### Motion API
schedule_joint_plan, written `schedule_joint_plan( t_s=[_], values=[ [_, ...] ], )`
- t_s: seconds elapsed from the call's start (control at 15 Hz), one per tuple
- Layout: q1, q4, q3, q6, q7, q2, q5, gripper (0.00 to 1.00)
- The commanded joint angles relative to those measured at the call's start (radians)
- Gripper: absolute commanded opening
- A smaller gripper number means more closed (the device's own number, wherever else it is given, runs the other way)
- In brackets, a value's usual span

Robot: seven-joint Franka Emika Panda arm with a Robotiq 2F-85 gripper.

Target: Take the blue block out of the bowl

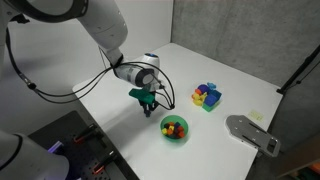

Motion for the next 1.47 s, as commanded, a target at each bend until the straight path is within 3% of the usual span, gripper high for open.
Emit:
schedule_joint_plan(
  t_s=[0.0, 1.4],
  values=[
    [0.014, 0.028, -0.004, -0.034, 0.002, 0.034, -0.033, 0.10],
    [0.001, 0.097, 0.034, -0.008, -0.046, 0.103, -0.021, 0.10]
  ],
)
